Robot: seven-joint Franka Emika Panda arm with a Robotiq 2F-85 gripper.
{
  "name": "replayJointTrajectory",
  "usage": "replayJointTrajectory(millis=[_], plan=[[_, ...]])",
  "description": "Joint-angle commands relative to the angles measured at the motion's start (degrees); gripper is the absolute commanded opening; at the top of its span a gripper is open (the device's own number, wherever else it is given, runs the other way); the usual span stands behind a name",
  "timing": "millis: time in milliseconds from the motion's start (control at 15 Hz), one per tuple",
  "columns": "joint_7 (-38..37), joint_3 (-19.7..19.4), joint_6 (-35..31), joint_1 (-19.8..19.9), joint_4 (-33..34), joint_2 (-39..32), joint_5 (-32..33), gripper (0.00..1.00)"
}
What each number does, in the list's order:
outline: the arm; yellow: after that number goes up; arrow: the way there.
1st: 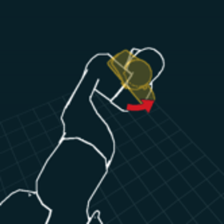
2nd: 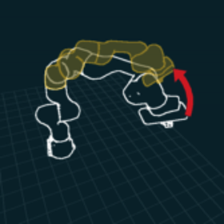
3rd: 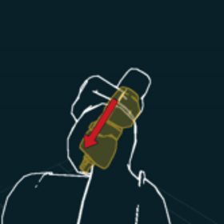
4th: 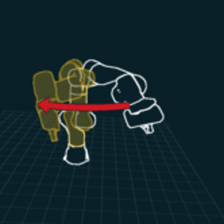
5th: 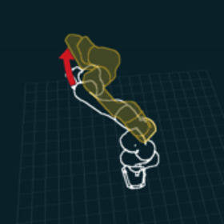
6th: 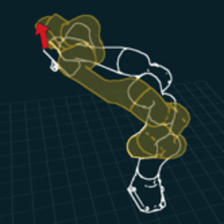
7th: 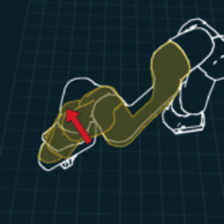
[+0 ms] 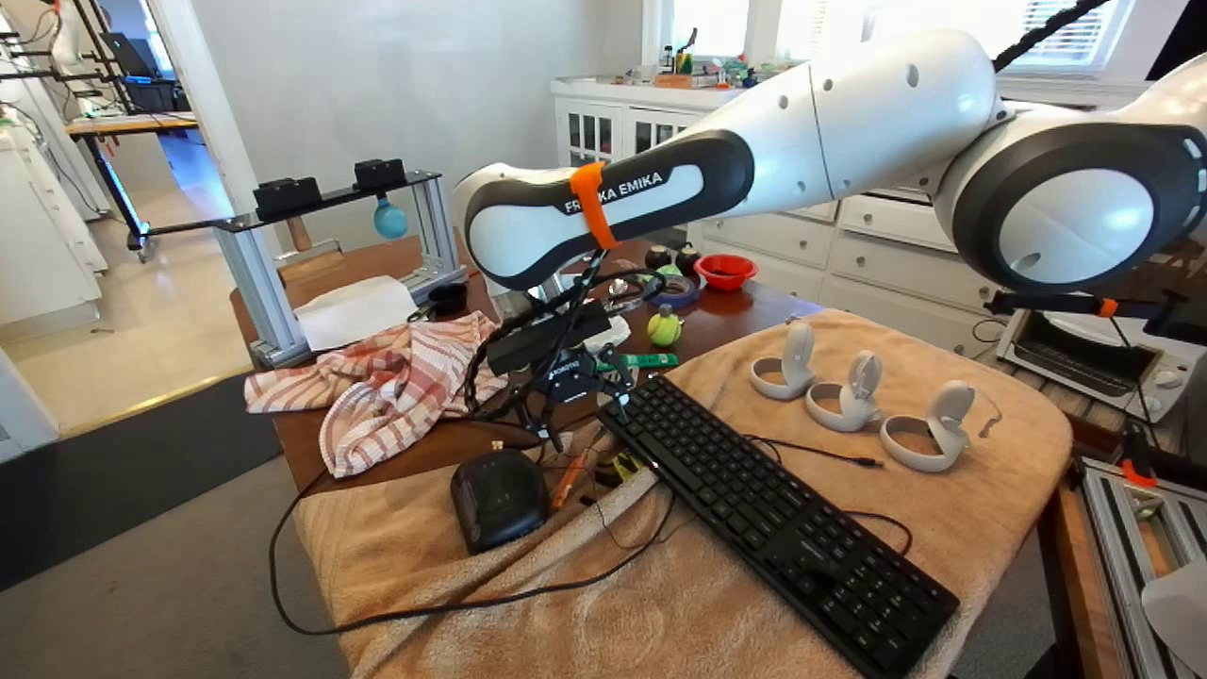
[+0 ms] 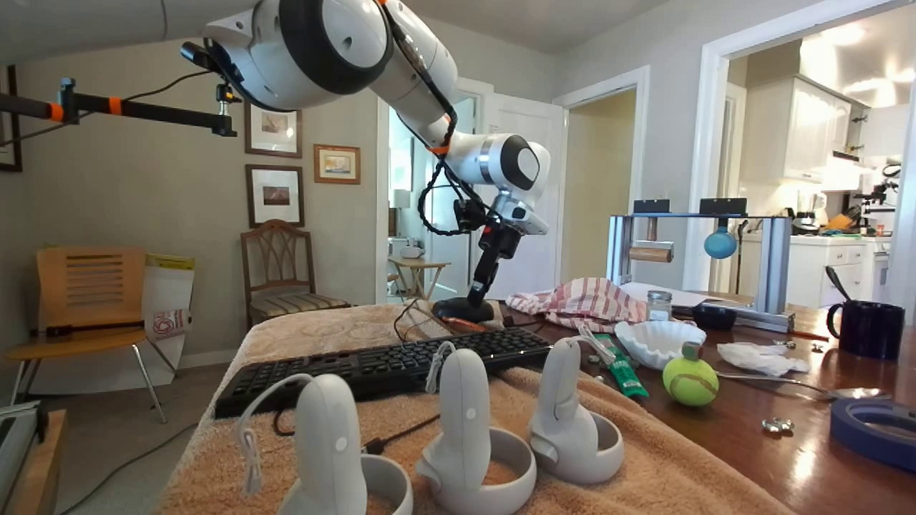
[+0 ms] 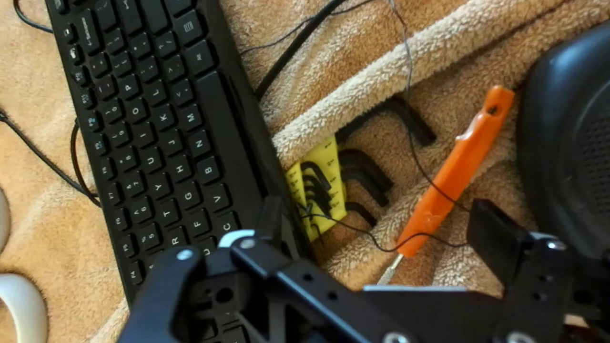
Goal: Put the spatula on top of the keyboard.
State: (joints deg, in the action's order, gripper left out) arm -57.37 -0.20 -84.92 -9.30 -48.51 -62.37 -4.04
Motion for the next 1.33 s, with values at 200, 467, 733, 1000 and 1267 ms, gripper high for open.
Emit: replayJointTrajectory(millis=[200,467,733,1000,1267], plan=[[-2.8,0.4,7.2,-0.6,9.6,-5.9,-1.5,1.00],[-3.4,0.4,9.4,-0.5,12.0,-7.4,-1.3,1.00],[-3.5,0.4,9.2,-0.3,12.4,-8.2,-0.6,0.86],[-4.0,0.1,8.8,0.0,12.9,-8.9,-0.4,0.54],[-4.0,0.0,8.4,0.2,13.4,-9.0,-0.4,0.70]])
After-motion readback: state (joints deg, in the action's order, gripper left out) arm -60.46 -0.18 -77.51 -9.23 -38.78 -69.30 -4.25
